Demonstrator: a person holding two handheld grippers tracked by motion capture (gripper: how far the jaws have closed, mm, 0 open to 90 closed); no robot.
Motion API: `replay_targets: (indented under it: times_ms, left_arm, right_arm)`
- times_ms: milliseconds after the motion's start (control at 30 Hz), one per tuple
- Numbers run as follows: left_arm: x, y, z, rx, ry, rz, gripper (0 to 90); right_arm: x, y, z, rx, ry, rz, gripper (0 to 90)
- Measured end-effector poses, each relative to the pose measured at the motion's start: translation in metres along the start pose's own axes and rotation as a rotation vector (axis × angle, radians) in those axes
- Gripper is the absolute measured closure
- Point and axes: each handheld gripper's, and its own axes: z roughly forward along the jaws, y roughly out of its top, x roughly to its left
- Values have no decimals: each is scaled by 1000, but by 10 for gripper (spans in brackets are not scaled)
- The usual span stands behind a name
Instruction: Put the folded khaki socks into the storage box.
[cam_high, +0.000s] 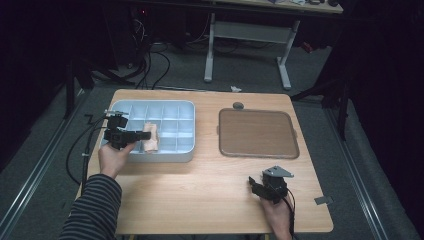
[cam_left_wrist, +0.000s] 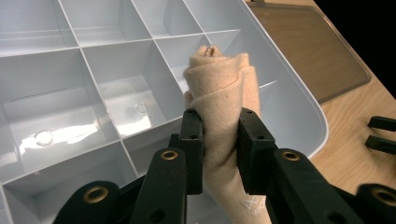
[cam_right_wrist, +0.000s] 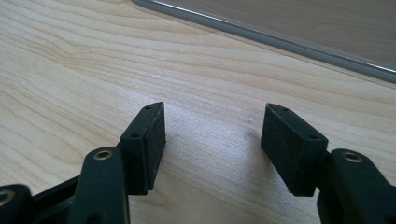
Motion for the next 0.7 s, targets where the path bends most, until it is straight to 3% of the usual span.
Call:
replay_targets:
  times_ms: [133,267,700]
  left_arm:
    - [2,-1,5,11,14,2,744]
    - [-2,-2,12,13,49,35,744]
    - [3,-4,21,58,74,33,743]
  right_arm:
    - [0,0,0,0,0,0,402]
    - [0,0,0,0,0,0,402]
    - [0,0,0,-1,-1,0,402]
